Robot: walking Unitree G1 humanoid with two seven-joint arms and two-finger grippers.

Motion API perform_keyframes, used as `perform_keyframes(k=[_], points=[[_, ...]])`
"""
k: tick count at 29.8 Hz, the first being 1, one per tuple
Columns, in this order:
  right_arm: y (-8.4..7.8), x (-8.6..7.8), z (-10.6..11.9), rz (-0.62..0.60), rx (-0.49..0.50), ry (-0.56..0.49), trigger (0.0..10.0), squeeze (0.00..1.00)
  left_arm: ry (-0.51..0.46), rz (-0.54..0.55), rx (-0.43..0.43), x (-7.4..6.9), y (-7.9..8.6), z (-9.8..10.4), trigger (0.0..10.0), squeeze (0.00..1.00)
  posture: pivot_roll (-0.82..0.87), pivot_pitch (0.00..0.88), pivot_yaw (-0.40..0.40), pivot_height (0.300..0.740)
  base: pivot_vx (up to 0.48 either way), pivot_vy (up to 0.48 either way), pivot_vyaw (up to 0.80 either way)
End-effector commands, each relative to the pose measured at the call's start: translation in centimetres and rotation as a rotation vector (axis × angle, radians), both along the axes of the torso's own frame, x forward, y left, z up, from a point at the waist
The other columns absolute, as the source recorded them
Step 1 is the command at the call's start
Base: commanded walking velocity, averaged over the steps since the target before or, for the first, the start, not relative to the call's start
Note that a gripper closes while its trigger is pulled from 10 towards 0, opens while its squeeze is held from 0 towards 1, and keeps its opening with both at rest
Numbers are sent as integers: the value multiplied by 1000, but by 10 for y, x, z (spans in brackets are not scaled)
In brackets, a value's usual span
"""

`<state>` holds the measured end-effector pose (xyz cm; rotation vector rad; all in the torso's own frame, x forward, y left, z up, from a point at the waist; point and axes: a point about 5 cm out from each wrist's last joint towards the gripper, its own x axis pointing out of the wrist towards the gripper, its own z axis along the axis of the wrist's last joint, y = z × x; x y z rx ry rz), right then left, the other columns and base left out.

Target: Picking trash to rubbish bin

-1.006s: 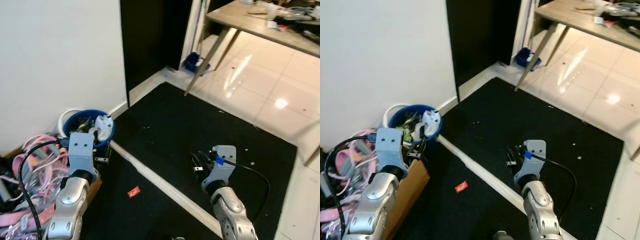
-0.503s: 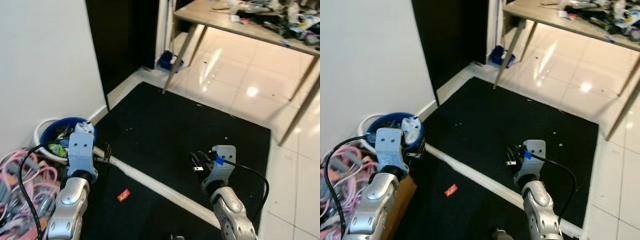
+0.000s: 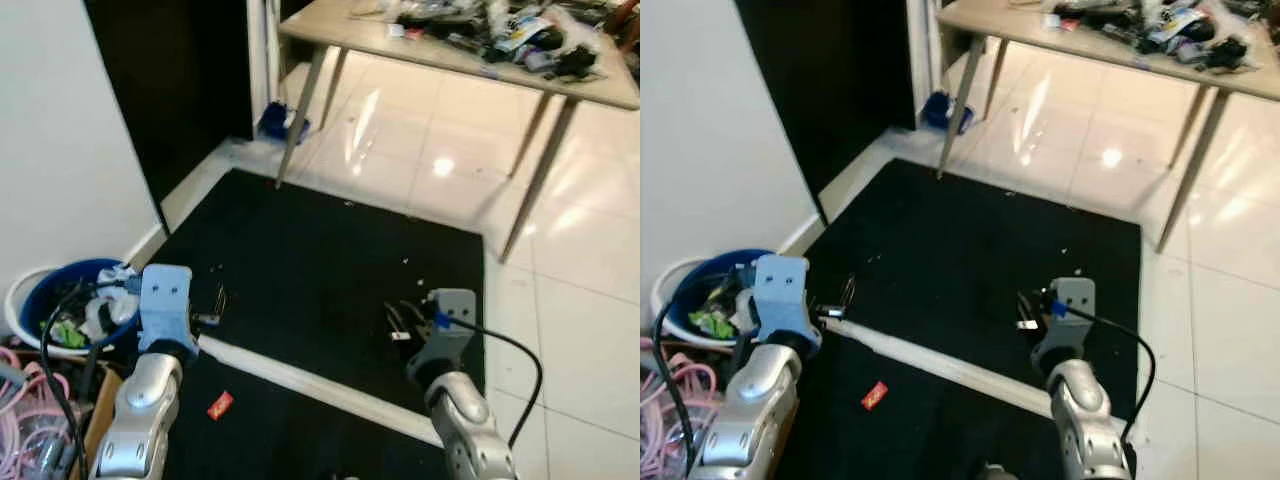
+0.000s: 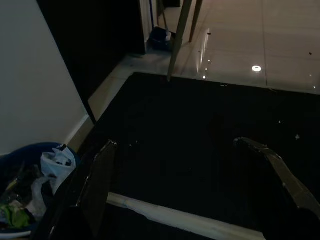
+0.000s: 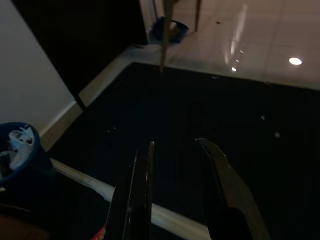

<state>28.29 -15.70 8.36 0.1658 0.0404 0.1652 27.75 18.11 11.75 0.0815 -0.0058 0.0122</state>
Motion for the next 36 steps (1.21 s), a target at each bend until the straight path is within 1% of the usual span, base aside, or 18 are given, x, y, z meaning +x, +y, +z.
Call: perform_keyframes(k=[1,7,17,27,31,36], points=[[1,-3,-4,0,16,20,10000,0,21,5,-1,-3,1,-6,10000,0,21,153,-11,740,0,0,-500],[2,-3,-4,5,14,22,10000,0,23,2,-2,-5,-1,-7,10000,0,22,149,-13,740,0,0,-497],[2,-4,-6,2,14,25,10000,0,24,2,1,-6,2,-7,10000,0,19,144,-9,740,0,0,-499],[1,-4,-5,5,9,25,10000,0,20,-2,0,-4,0,-6,10000,0,20,137,-14,740,0,0,-498],[2,-4,-5,22,-13,17,10000,0,18,4,-3,-5,1,-6,10000,0,19,142,-13,740,0,0,0],[3,-4,-6,20,-7,32,10000,0,10,15,-19,-5,2,-4,10000,0,22,154,-16,740,0,0,0]])
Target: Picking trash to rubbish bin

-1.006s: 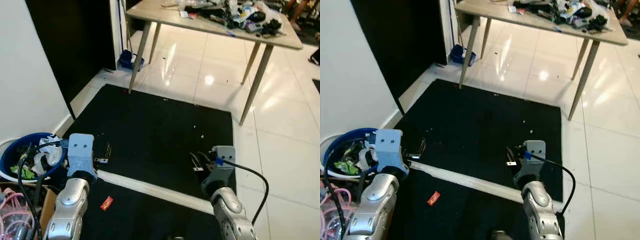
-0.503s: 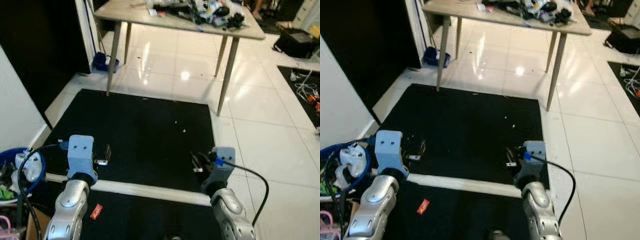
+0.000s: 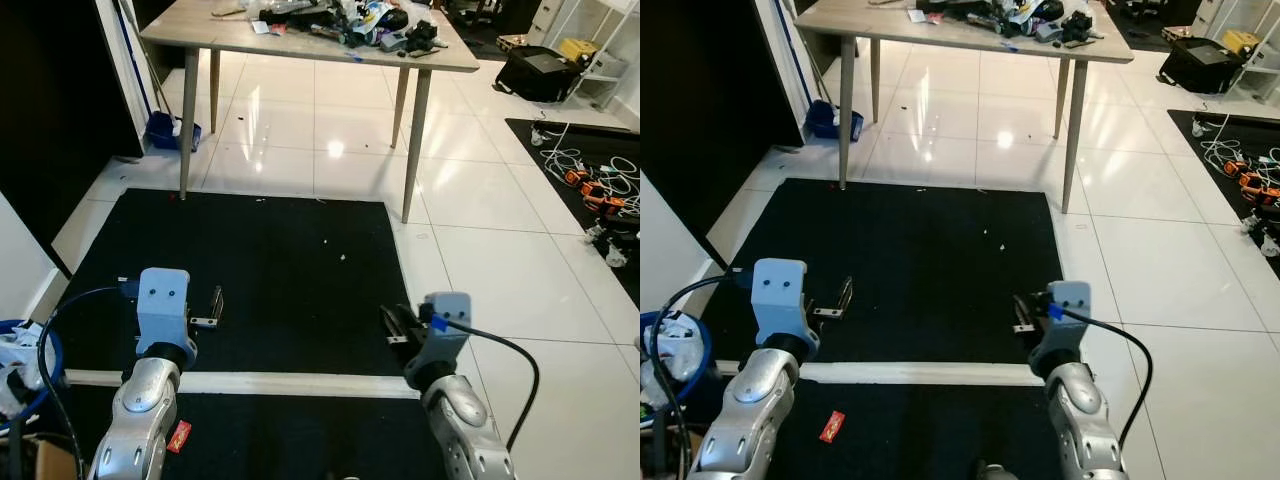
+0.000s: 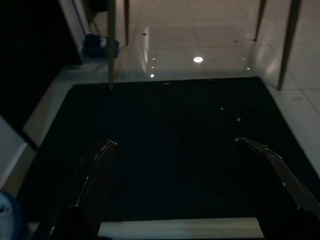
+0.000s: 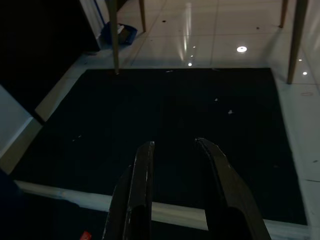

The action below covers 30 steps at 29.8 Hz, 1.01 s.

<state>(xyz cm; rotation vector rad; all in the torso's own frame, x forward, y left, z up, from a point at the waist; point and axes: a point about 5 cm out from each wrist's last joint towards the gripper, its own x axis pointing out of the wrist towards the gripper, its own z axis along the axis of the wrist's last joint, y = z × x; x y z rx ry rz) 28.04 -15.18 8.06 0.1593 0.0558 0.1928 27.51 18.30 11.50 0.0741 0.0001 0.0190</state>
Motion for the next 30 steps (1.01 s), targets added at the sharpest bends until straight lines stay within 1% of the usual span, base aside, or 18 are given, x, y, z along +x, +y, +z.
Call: perform_keyframes(k=[1,4,8,10,15,16,30], points=[[-2,-2,-3,-9,-2,21,10000,0,-1,14,-16,-2,1,-1,10000,0,22,154,-16,740,0,0,0],[-2,-2,-4,2,-18,27,10000,0,1,20,-10,-1,1,-1,10000,0,22,155,-17,740,0,0,0],[-2,-2,-4,11,-36,20,10000,0,2,-3,-6,0,-2,-1,10000,0,18,158,-22,740,0,0,0],[-1,-2,-3,18,-43,16,10000,0,-5,-33,4,-2,-5,1,10000,0,18,155,-18,740,0,0,0],[-2,-2,-4,8,-34,25,10000,0,2,-21,-12,-4,-4,-1,10000,0,15,157,-18,740,0,0,0],[-3,-4,-4,16,-48,25,10000,0,0,-22,-26,-4,-6,-1,10000,0,13,162,-18,740,0,0,0],[-3,-5,-6,16,-47,32,10000,0,10,-48,-16,-5,-11,-3,10000,0,9,163,-20,740,0,0,0]])
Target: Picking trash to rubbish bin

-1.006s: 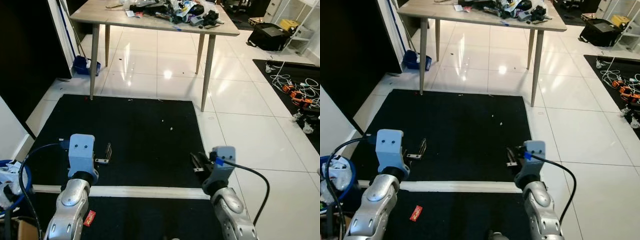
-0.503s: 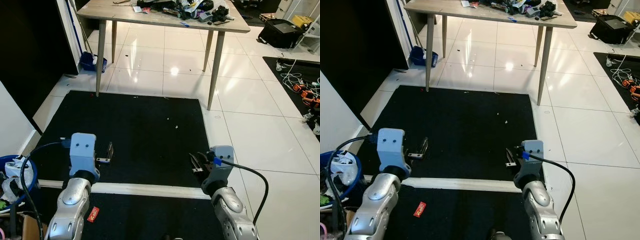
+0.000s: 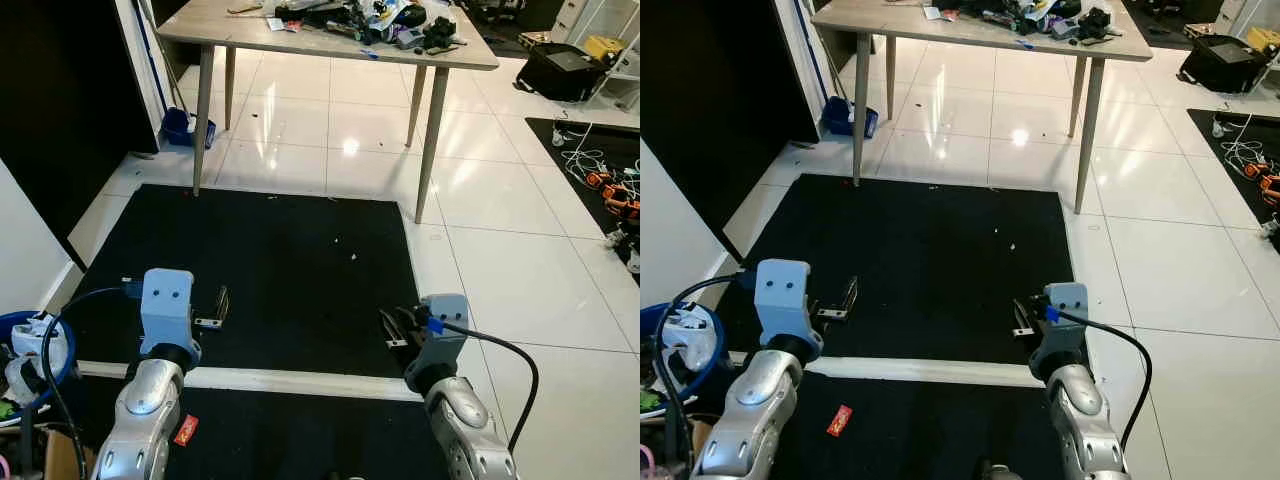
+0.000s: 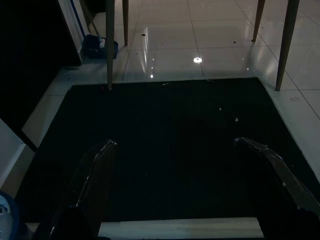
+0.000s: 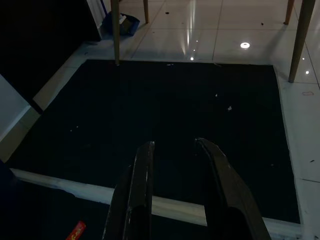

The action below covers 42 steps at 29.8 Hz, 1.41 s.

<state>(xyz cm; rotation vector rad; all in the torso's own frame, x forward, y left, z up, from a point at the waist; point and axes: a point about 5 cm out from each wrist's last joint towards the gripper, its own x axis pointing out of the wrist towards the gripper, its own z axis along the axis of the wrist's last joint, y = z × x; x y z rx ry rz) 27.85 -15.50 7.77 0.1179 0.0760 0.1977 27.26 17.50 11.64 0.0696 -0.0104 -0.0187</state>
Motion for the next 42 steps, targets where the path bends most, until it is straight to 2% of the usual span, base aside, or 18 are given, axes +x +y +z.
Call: perform_keyframes(k=[1,42], points=[[1,-4,-3,8,-4,17,10000,0,20,-10,-12,-3,-3,-4,10000,0,9,163,-20,740,0,0,0],[0,1,0,-4,-33,-14,10000,0,5,-9,-6,0,-3,-3,10000,0,8,150,-28,740,257,0,0]])
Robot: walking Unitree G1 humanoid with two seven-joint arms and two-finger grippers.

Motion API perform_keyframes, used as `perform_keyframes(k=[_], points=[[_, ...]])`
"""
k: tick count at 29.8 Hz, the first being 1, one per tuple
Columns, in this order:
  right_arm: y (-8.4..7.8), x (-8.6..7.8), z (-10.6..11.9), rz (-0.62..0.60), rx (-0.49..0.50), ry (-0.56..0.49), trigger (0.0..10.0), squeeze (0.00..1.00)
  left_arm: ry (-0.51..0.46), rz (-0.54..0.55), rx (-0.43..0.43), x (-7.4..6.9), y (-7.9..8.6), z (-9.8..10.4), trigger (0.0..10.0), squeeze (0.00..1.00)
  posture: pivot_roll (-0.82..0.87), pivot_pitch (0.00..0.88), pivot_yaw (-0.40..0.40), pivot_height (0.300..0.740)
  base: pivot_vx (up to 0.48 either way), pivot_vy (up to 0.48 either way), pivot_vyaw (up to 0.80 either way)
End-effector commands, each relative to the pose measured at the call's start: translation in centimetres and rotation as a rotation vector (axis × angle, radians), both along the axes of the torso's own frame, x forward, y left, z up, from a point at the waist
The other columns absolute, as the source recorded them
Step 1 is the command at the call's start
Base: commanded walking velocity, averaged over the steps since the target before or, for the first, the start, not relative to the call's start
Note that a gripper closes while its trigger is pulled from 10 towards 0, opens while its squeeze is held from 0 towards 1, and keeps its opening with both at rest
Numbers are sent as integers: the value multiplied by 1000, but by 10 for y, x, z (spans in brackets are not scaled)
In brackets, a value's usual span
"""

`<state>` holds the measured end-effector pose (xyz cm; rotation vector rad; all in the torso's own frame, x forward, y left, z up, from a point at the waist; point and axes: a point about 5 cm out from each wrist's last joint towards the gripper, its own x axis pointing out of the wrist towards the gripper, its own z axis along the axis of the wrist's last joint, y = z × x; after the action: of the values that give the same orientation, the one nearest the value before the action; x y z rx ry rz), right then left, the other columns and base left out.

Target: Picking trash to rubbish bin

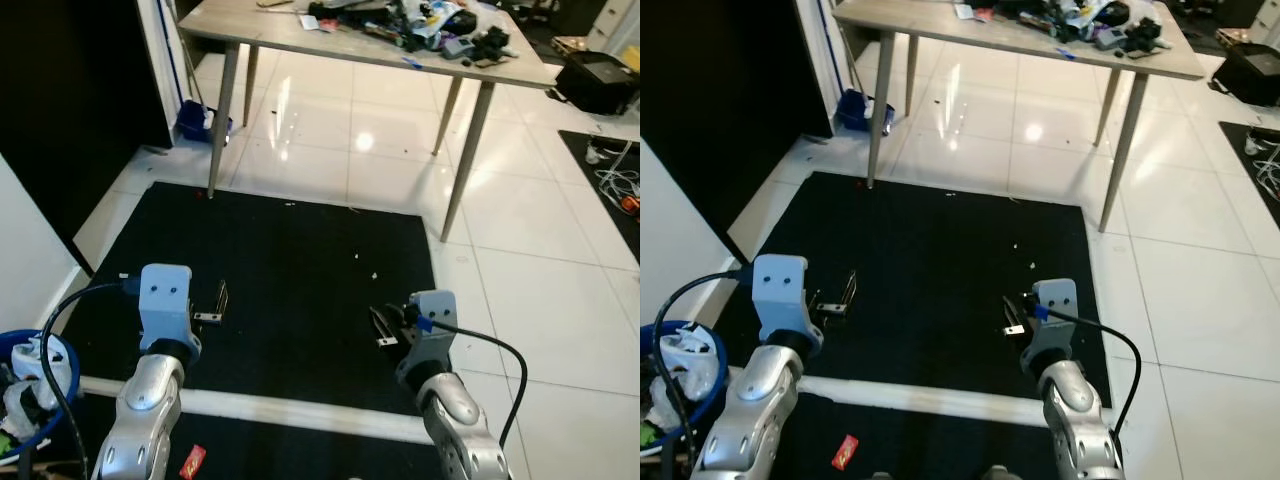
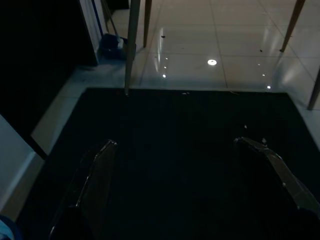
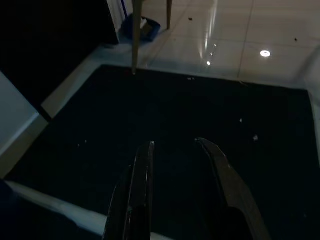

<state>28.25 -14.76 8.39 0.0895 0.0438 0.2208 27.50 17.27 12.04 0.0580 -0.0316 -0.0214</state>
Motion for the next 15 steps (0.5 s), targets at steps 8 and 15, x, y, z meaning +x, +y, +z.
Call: perform_keyframes(k=[8,15], points=[[-7,-2,-5,-25,1,14,10000,0,21,-13,10,-3,-1,-6,10000,0,8,131,-31,740,278,0,0],[-6,-1,-4,-21,-1,10,10000,0,19,-18,13,-2,-1,-6,10000,0,8,123,-32,740,277,0,0]])
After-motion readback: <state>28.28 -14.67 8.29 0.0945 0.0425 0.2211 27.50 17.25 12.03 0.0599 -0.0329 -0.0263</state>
